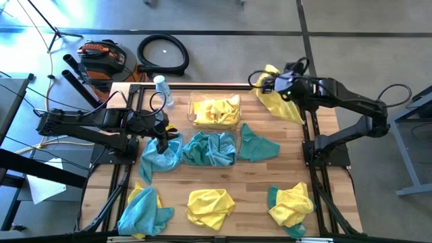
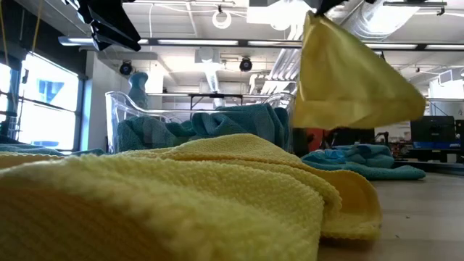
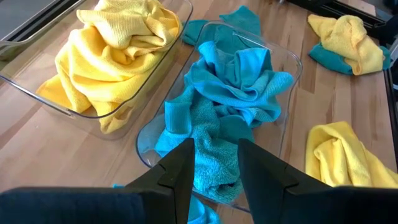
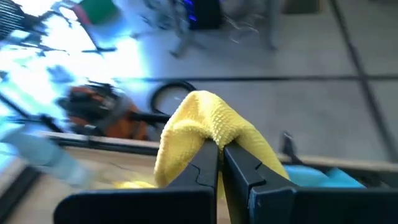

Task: Sort microfiber towel by color & place in baskets
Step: Put the yellow microfiber cloth into the top transparent bin

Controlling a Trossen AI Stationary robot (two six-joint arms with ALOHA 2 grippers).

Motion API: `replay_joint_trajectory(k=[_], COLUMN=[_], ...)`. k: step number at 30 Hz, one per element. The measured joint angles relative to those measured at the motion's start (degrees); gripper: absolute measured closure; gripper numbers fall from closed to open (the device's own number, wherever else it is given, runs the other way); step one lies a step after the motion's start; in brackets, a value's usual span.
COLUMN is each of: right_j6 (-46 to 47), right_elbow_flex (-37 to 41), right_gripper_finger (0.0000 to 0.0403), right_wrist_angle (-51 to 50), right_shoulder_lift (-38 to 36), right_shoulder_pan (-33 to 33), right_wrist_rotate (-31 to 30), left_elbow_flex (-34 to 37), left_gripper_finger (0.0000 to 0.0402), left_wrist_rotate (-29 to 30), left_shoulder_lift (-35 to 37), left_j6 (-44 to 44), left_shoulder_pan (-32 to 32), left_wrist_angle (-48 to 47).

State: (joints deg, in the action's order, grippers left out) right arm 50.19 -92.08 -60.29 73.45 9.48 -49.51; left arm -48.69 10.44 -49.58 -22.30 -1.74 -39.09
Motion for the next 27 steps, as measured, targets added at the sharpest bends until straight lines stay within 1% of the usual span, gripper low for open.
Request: replay_joint_trajectory(k=[4, 8, 13, 17, 21, 24, 27], right_j6=[-10.3, -19.4, -25.5, -27.0, -28.8, -29.7, -29.7], right_elbow_flex=[-0.1, -0.1, -0.1, -0.1, -0.1, -0.1, -0.1], right_gripper_finger=[0.0403, 0.0403, 0.0403, 0.0403, 0.0403, 0.0403, 0.0403], right_wrist_angle=[13.4, 27.0, 39.4, 46.1, 51.7, 53.0, 52.9], right_shoulder_lift=[0.0, 0.4, 3.2, 6.8, 10.3, 12.4, 14.4], right_shoulder_pan=[-0.6, -0.7, -0.7, -0.5, -0.5, 0.0, 0.8], right_wrist_rotate=[2.0, 8.2, 14.9, 21.5, 26.4, 29.2, 30.4], left_elbow_flex=[0.0, 0.0, 0.0, 0.0, 0.0, 0.0, 0.0], left_gripper_finger=[0.0291, 0.0291, 0.0291, 0.0291, 0.0291, 0.0291, 0.0291], left_wrist_rotate=[0.0, 0.9, 3.5, 5.8, 5.8, 5.8, 5.8], left_shoulder_lift=[0.0, 0.0, 0.0, 0.0, 0.0, 0.0, 0.0], left_j6=[0.0, 0.4, 2.6, 3.0, 3.0, 2.9, 1.8], left_shoulder_pan=[0.0, 0.0, 0.0, 0.0, 0.0, 0.0, 0.0], left_wrist_angle=[0.0, 0.0, 0.0, 0.0, -0.1, 0.0, 0.0])
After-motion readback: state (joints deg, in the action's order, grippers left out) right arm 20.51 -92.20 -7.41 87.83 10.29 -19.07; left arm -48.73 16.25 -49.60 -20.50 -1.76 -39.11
